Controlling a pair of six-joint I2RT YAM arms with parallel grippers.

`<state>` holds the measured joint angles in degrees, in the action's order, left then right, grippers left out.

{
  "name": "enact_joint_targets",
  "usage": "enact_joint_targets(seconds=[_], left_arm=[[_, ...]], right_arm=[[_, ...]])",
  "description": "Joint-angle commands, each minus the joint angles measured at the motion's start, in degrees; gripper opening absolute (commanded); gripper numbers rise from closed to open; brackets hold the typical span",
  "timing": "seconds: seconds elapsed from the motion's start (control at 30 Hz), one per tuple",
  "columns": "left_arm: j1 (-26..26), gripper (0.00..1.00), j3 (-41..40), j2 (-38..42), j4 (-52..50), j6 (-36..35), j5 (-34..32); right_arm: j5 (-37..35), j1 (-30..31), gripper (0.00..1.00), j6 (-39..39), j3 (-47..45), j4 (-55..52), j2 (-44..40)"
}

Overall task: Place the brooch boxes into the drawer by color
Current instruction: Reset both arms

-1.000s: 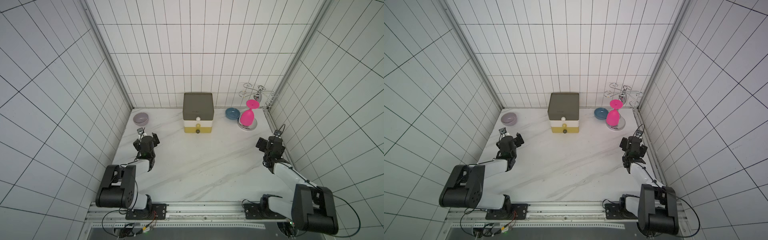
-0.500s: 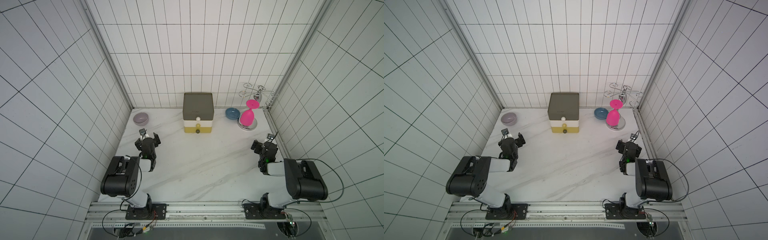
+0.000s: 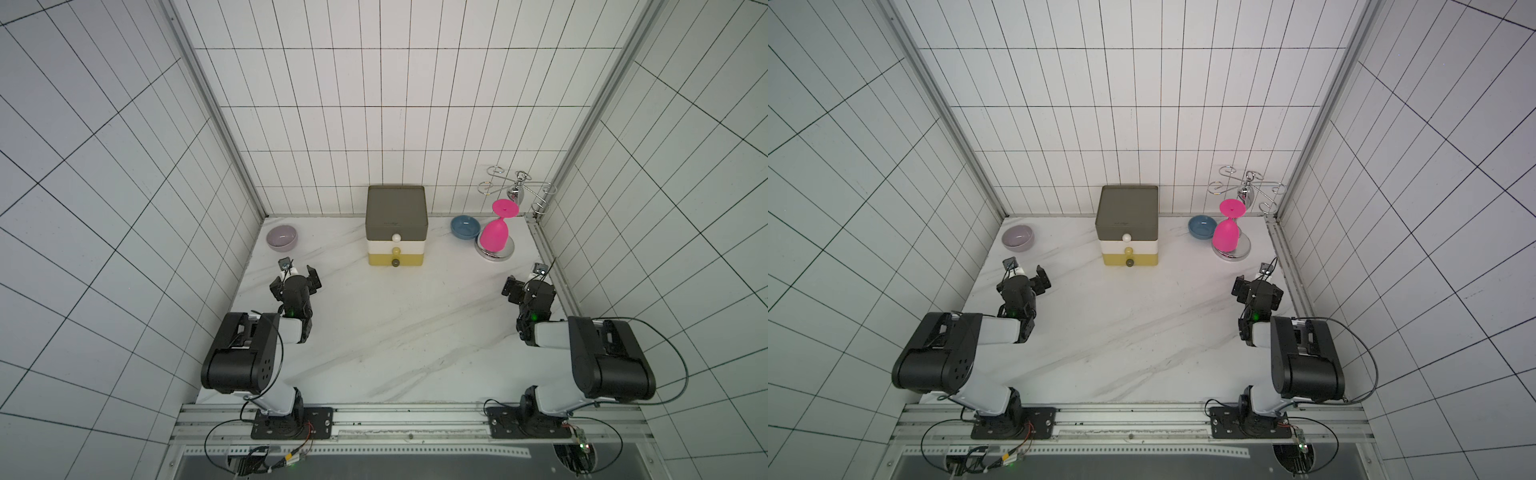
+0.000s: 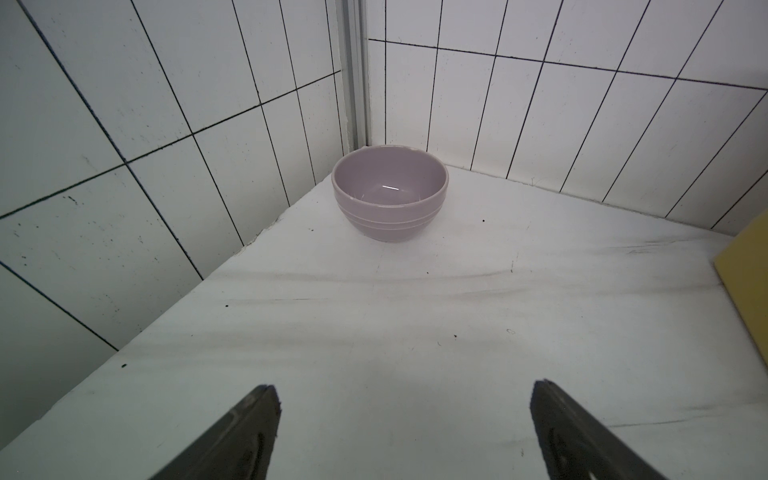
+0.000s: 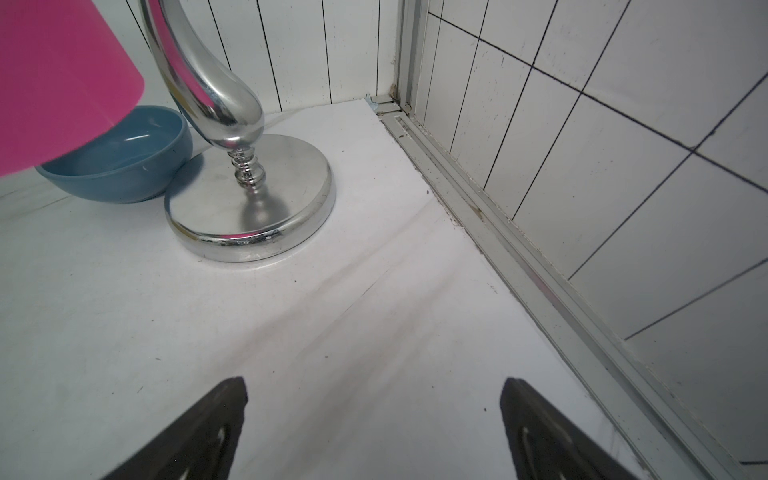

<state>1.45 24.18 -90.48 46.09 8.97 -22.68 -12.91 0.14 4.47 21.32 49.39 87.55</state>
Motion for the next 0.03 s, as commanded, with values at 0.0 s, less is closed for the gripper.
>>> enact_joint_targets(seconds=[0.0], left_arm=[[0.1,0.98,0.8,1.0,-0.1,-0.3,0.0]], right_arm=[[-0.8,0.6,0.99,-0.6,2.1,-0.6,0.5]])
